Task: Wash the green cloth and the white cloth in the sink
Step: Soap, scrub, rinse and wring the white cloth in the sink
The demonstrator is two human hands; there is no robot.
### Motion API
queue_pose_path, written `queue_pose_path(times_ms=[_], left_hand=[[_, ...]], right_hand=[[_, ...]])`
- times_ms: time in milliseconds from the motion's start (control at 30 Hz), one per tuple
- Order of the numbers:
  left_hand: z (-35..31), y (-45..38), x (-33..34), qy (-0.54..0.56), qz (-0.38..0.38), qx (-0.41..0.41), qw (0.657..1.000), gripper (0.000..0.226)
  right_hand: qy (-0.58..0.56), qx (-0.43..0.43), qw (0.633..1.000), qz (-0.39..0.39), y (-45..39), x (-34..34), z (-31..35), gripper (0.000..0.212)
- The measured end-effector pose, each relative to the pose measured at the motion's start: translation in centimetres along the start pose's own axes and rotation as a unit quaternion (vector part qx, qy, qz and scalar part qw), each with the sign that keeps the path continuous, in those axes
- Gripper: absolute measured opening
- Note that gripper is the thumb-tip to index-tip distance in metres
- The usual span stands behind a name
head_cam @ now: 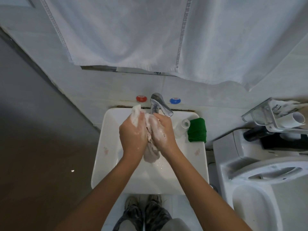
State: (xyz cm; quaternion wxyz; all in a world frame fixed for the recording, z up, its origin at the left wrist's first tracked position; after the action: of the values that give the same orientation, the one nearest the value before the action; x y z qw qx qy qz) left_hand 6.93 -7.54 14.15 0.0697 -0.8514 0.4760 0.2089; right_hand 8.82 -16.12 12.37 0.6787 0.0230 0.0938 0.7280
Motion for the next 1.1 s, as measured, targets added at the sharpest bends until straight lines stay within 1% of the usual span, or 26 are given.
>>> queue_pose_path(times_ms=[67, 133, 200, 233, 300, 367, 400, 433, 500, 600, 700, 767, 867, 967, 1033, 1100], left_hand=[[0.1, 0.7, 0.1, -0.009, 0.033, -0.002, 0.999, 0.034], [-0.1, 1.3, -0.1, -0.017, 0.072, 0.005, 0.997, 0.034], [-0.6, 1.3, -0.6, 0.003, 0.11, 0.039, 0.993, 0.021], [-0.9, 1.2, -0.9, 0.018, 0.13, 0.052, 0.99, 0.023], [-1.3, 0.9, -1.0, 0.024, 0.177, 0.061, 0.982, 0.042], [-1.8, 0.6, -0.8, -0.017, 0.223, 0.062, 0.973, 0.054], [-1.9, 0.3, -0.7, -0.037, 0.237, 0.062, 0.969, 0.053], [-1.9, 0.0, -0.8, -0.05, 0.239, 0.06, 0.968, 0.049], [-1.8, -0.6, -1.1, -0.049, 0.215, 0.058, 0.974, 0.036], [-1.7, -1.0, -1.6, -0.014, 0.149, 0.058, 0.987, 0.021], [-1.4, -1.2, -2.0, 0.081, 0.097, 0.017, 0.992, 0.017], [-1.2, -1.5, -2.2, 0.136, 0.096, -0.001, 0.986, 0.025], [-1.1, -1.9, -1.9, 0.17, 0.099, -0.013, 0.98, 0.038], [-1.2, -2.1, -1.7, 0.187, 0.084, -0.013, 0.979, 0.047], [-1.2, -1.8, -1.4, 0.144, 0.084, 0.025, 0.986, 0.039], [-1.3, -1.1, -1.2, 0.09, 0.078, 0.087, 0.989, 0.025]], right_hand=[[-0.014, 0.03, 0.999, 0.007, -0.7, -0.6, -0.1, 0.03], [-0.021, 0.035, 0.999, -0.001, -1.3, -1.3, 0.2, 0.031], [-0.027, 0.024, 0.999, 0.005, -1.4, -1.7, 0.5, 0.035], [-0.03, 0.018, 0.999, 0.01, -1.4, -1.9, 0.6, 0.036], [-0.025, 0.006, 0.999, 0.021, -1.5, -2.3, 1.0, 0.038], [0.011, -0.014, 0.999, 0.033, -1.7, -2.6, 1.4, 0.043], [0.038, -0.025, 0.998, 0.042, -1.7, -2.7, 1.7, 0.044], [0.062, -0.031, 0.996, 0.052, -1.8, -2.7, 1.9, 0.044], [0.083, -0.032, 0.993, 0.071, -1.7, -2.9, 2.3, 0.042], [0.04, -0.024, 0.996, 0.082, -1.5, -3.5, 2.5, 0.03], [0.007, -0.019, 0.996, 0.09, -0.9, -4.2, 1.4, 0.023], [0.005, -0.002, 0.996, 0.086, -0.4, -4.4, 0.3, 0.018], [-0.036, 0.006, 0.998, 0.057, 0.3, -4.0, -0.7, 0.011], [-0.077, -0.012, 0.997, 0.01, 0.8, -3.0, -1.5, 0.016], [-0.088, 0.001, 0.996, -0.03, 1.2, -2.3, -1.5, 0.015], [-0.103, 0.024, 0.991, -0.08, 1.1, -1.9, -1.2, 0.025]])
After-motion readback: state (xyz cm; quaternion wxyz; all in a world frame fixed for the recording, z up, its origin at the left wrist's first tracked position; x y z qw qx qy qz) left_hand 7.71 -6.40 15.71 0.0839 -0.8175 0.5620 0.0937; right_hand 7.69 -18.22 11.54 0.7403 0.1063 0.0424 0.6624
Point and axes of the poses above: each hand's wrist, its own y-axis away from the middle knuckle, its own x-axis out of the palm, z = x × y, the point moved 2 cm from there along -y, towards the middle knuckle, and after that the axes turned 3 degrees about x, right-handed, at the moved point
